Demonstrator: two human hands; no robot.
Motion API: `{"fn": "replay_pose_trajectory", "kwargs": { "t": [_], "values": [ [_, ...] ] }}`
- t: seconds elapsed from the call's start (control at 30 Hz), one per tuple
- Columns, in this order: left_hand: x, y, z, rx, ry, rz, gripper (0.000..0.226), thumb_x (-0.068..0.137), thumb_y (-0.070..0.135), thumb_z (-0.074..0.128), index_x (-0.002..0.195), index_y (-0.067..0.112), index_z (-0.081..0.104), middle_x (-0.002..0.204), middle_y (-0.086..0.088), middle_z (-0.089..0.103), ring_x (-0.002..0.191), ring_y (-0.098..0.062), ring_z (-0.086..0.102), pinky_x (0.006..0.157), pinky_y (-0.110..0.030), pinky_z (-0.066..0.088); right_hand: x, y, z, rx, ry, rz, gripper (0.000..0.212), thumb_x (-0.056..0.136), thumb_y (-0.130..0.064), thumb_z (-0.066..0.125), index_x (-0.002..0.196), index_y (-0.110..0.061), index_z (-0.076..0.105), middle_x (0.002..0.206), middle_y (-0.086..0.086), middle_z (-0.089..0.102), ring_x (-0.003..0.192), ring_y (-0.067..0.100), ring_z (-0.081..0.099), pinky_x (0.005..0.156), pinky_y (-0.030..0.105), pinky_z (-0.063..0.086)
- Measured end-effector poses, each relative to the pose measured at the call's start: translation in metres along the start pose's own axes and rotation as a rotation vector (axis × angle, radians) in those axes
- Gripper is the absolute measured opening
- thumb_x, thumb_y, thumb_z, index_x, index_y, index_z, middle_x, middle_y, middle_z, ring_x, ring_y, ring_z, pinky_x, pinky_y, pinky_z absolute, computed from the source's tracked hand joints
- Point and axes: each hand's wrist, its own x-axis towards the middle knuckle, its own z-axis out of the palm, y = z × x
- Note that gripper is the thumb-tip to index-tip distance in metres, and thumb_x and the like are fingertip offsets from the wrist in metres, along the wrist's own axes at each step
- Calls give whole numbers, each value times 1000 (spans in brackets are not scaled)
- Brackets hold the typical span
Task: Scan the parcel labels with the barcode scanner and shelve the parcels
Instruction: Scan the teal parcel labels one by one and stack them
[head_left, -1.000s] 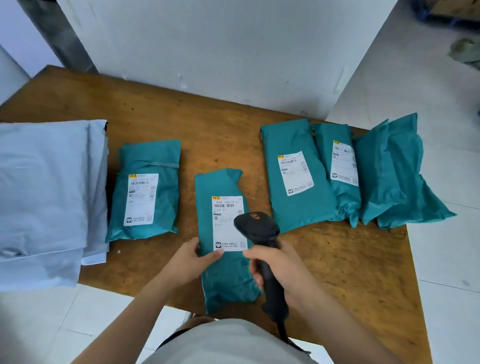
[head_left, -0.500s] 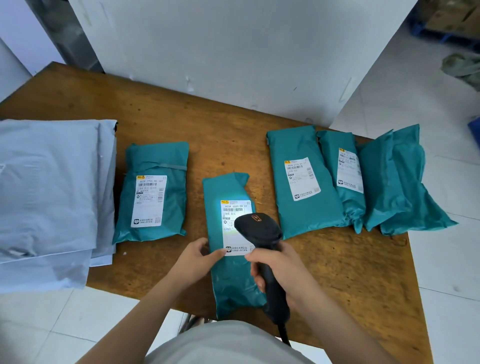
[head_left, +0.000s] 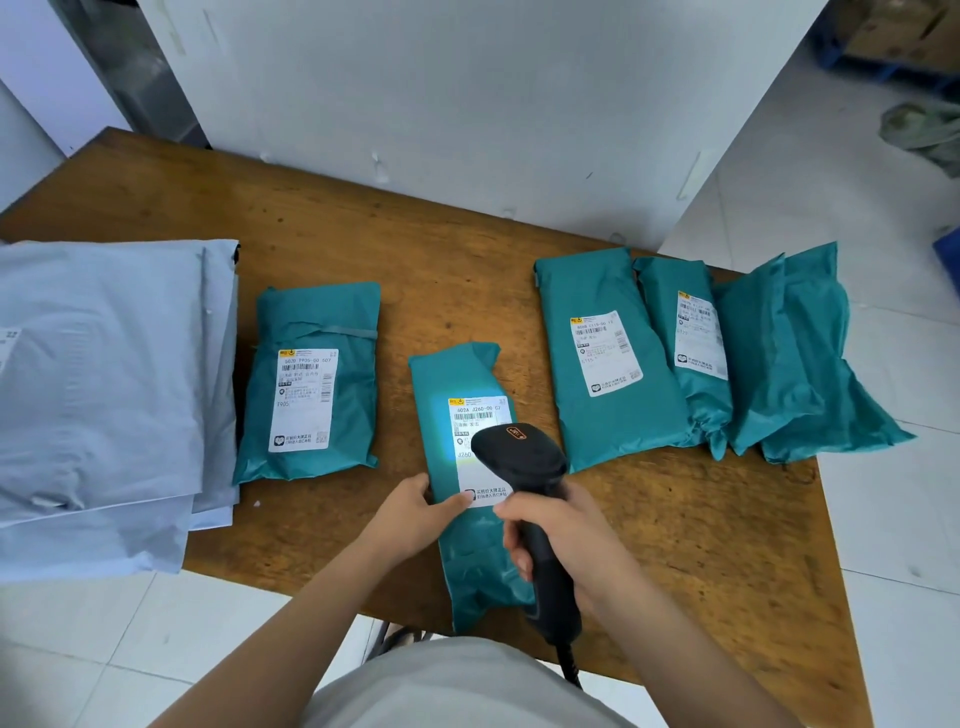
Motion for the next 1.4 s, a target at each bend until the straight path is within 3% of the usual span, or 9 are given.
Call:
{"fn": "replay_pose_trajectory", "kwargs": {
  "t": [0.43,0.6,0.7,0.83,0.93,1.0,1.17,1.3,1.4],
  "values": [
    [-2,4,6,-19,-41,-45,43,92,31,58,130,13,52,127,-1,62,81,-5,59,52,-10,51,-1,4,-6,14,-7,-5,24,82,-8,64,59,-6,56,47,7,55,35,16,43,43,23,37],
    [8,8,-15,-187,68,-46,24,90,15,62,113,10,62,120,-8,67,95,-20,67,87,-37,56,0,5,-10,62,14,-25,21,78,-8,65,64,1,53,45,7,52,35,18,41,42,24,36],
    [4,21,-56,-184,148,-2,20,92,15,59,111,13,60,115,-7,67,98,-23,66,91,-41,53,1,3,-14,95,26,-13,18,82,-4,62,68,1,52,46,8,51,36,19,40,41,24,35],
    [-11,34,-127,-353,172,115,22,94,11,54,115,18,60,114,-3,67,102,-23,65,96,-43,49,5,0,-10,57,-10,27,18,80,-8,66,68,-1,55,52,10,54,39,18,43,44,25,37],
    [0,38,-169,-241,290,80,33,96,6,50,129,8,53,124,-12,61,108,-31,60,98,-46,46,10,-1,-4,40,-48,43,17,80,-8,67,68,-3,55,52,10,54,39,18,42,43,24,36],
    [19,38,-181,-122,340,-29,33,97,6,49,130,4,52,122,-13,60,106,-32,58,91,-42,47,11,-3,-1,29,-66,46,16,80,-7,67,71,-3,55,52,9,54,39,18,42,43,24,36],
    [55,29,-179,397,485,-205,34,93,8,48,124,-7,48,129,-28,52,117,-44,50,92,-43,44,14,-11,0,21,-64,42,16,80,-9,68,72,-2,56,50,8,54,39,17,43,45,25,37],
    [59,37,-159,543,691,-103,52,84,1,48,133,-4,30,132,-32,40,121,-49,40,96,-54,39,15,-13,-8,46,-18,55,17,80,-11,68,72,-2,56,50,8,55,39,16,43,43,24,38],
    [62,58,-132,668,787,129,56,83,3,52,135,-2,36,128,-31,43,116,-48,41,95,-54,37,14,-13,-14,90,35,69,13,80,-10,68,74,-4,58,56,10,57,42,17,44,45,25,38]
  ]
}}
